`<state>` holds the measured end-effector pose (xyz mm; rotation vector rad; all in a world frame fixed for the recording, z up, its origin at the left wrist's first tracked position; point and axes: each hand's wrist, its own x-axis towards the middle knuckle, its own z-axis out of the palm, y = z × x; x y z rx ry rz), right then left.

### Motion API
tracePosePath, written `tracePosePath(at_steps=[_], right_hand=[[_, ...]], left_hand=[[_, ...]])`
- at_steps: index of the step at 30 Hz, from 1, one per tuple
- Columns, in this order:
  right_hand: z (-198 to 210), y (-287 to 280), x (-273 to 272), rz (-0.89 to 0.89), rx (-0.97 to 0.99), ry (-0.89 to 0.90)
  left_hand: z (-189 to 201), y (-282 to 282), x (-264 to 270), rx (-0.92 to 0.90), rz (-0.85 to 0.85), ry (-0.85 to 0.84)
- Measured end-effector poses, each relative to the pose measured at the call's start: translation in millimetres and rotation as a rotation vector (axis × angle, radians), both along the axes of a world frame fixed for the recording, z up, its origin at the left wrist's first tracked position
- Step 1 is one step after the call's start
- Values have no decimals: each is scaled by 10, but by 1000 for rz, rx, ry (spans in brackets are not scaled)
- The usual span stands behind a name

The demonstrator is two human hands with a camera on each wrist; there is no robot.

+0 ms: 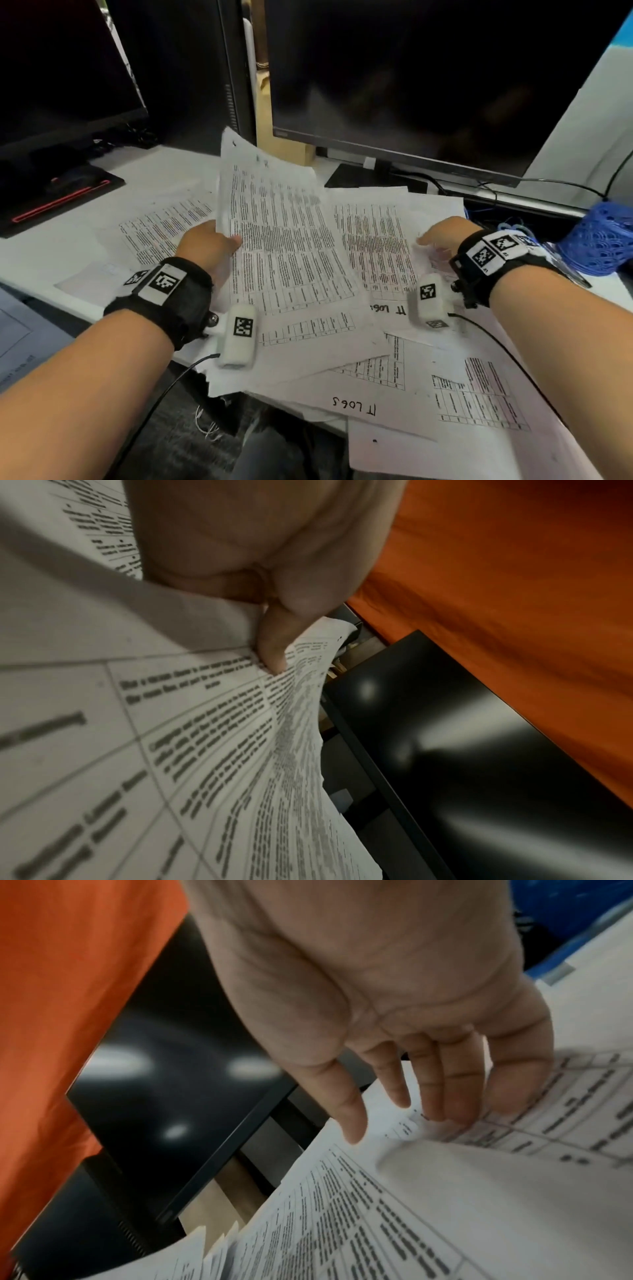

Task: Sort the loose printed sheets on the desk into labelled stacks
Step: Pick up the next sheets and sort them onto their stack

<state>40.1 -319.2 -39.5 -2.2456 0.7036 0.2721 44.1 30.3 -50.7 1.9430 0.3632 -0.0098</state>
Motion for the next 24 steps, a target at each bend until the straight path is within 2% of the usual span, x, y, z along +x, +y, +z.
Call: tracePosePath(at_steps=[3,5,7,11,12,16,19,24], right_hand=[[-125,4,50,7,48,45],[-103,130,34,74,-52,88],[-81,246,20,149,-232,131],[-52,376,-4,238,-318,64],[-79,345,0,249,-290,33],[-216,66,46,118,133,-152],[-78,39,-114,58,416,-251],[173,222,-347,116,576,-370]], left_hand=[[-9,-61,4,82,-11,75],[-58,-82,42,38,-71,122],[-74,-124,44,22,-102,154],[0,-186,-11,163,-81,166],[11,-186,-29,152,-81,162],[61,-133,-60,45,-45,87],[153,-179,-92,-15,-61,17],[370,-468,-195,-159,-143,-143]])
